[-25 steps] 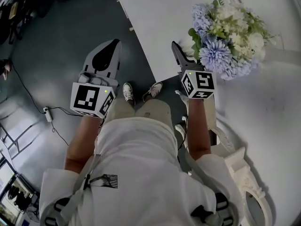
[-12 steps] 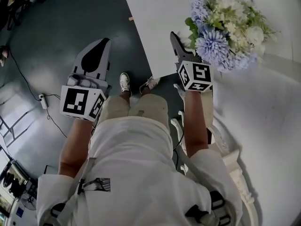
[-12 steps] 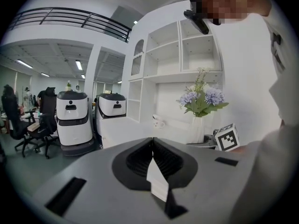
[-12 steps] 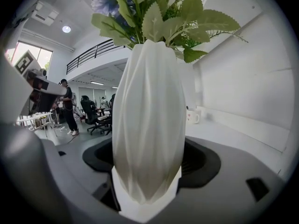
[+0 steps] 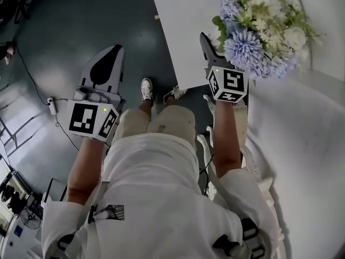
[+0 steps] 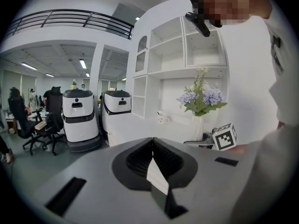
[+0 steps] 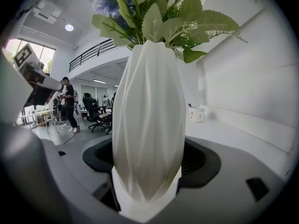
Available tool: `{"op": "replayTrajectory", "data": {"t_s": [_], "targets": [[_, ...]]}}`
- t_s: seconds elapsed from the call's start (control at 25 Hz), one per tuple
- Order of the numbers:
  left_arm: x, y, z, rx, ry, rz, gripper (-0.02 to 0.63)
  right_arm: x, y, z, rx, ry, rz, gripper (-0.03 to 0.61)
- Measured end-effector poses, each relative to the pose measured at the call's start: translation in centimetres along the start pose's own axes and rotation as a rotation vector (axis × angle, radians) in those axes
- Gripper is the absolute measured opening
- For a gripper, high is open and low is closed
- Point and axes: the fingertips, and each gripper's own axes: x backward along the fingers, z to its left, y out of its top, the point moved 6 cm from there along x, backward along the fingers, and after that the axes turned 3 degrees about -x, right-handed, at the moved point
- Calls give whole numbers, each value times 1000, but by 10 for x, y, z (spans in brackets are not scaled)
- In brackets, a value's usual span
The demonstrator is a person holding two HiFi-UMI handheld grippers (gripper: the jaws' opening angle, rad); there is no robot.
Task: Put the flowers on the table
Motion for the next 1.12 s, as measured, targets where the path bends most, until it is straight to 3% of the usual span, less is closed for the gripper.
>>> {"op": "replayTrajectory", "data": {"t_s": [0.64,1.12], "targets": [[8,2,-13,-9,36,33,15,-8,4,3,5,19,-40,393],[-21,23,-17,-13,21,52,15,-20,9,-9,60,24,-27,393]]}}
